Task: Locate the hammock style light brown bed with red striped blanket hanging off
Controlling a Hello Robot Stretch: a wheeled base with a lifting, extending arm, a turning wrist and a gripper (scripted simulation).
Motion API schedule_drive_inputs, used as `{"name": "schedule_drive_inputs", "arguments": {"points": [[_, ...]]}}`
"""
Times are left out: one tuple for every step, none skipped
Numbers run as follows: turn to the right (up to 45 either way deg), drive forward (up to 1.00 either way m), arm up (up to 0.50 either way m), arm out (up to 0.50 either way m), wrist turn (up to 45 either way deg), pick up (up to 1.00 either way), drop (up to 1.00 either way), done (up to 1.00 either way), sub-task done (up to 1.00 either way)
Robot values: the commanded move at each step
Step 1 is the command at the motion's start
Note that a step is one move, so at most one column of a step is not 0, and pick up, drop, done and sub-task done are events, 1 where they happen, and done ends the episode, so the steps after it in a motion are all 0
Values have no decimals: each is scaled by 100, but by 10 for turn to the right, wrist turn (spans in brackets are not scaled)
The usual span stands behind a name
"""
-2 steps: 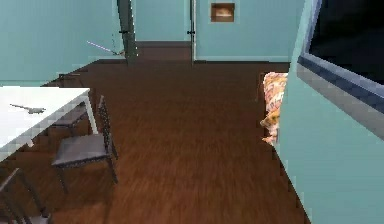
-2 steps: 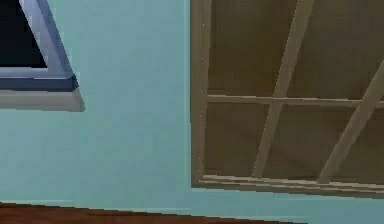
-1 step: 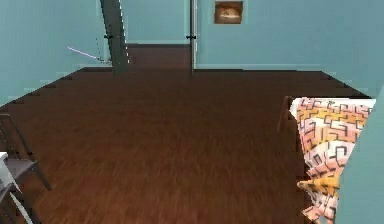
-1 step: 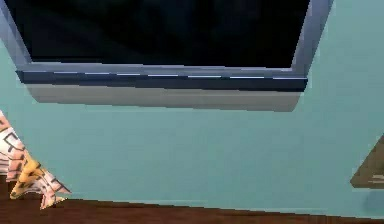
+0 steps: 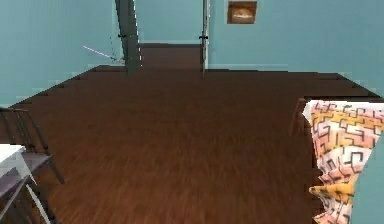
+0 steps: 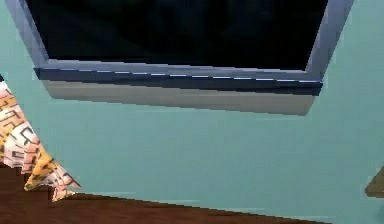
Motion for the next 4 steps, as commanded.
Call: {"name": "schedule_drive_inputs", "arguments": {"points": [[0, 75, 0, 0, 0, 0, 0, 0, 0], [-300, 0, 0, 0, 0, 0, 0, 0, 0], [0, 100, 0, 0, 0, 0, 0, 0, 0], [-30, 0, 0, 0, 0, 0, 0, 0, 0]]}}
